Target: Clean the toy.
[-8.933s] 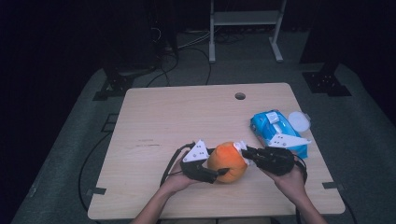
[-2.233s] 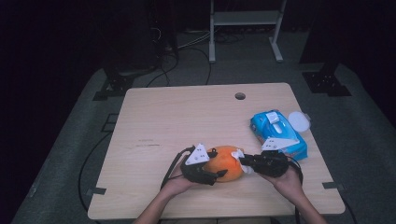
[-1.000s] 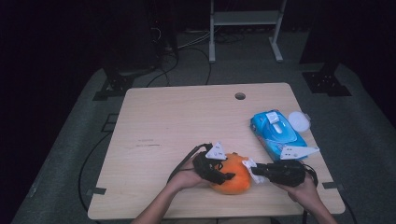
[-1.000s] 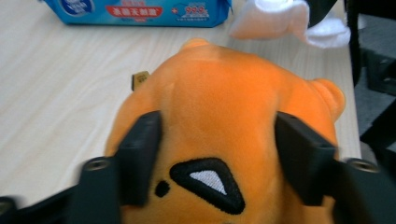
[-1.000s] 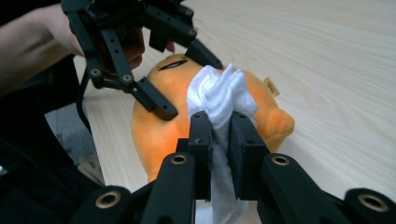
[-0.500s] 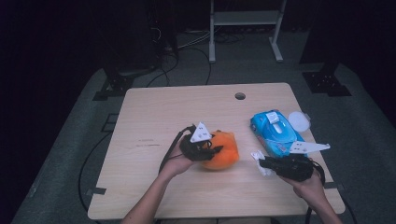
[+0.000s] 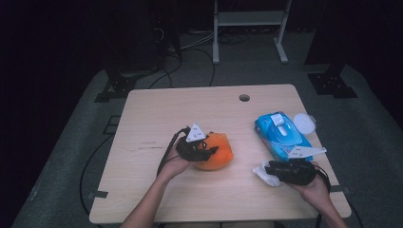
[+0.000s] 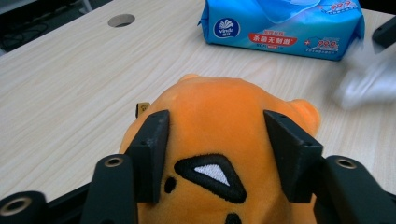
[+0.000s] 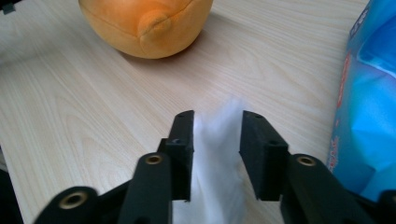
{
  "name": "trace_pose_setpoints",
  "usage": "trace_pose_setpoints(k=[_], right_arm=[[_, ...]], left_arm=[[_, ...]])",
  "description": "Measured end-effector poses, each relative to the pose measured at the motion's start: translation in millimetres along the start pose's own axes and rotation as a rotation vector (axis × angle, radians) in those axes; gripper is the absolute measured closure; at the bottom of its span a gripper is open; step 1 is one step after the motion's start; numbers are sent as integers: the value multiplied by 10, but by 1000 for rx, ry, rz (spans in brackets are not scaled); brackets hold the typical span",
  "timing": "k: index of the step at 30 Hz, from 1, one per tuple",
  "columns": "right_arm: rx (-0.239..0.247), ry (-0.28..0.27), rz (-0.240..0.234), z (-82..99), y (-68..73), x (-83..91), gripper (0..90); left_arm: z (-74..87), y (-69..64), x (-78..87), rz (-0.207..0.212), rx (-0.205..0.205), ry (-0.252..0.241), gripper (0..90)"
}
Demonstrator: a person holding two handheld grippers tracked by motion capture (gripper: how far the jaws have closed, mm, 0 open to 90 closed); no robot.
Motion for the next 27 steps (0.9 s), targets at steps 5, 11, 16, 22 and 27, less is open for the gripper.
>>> trace_pose_setpoints(k=[5, 11, 16, 22, 27], right_arm=[[2, -5, 0, 13, -13, -6, 568], [-7, -24, 0, -3, -30, 13, 519], [-13, -35, 2, -25, -17, 25, 490], [-18, -52, -8, -47, -1, 46, 468], [-31, -58, -3, -51, -35, 46, 460]], left_arm=[[-12, 24, 39, 2, 19, -19, 350], [-44, -2, 184, 32, 29, -65, 282], [-40, -25, 333, 30, 32, -84, 234], [-34, -58, 481, 37, 33, -112, 194], [-16, -57, 531, 39, 45, -115, 178]])
Point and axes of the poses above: each handheld gripper's, and its own axes: x roughly backward along the jaws, z roughly out of its underside, y roughly to its left, the point moved 3 cm from there along -x, roughly forward along the jaws, and after that the axes turned 7 degrees about z, right-handed, at the moved point
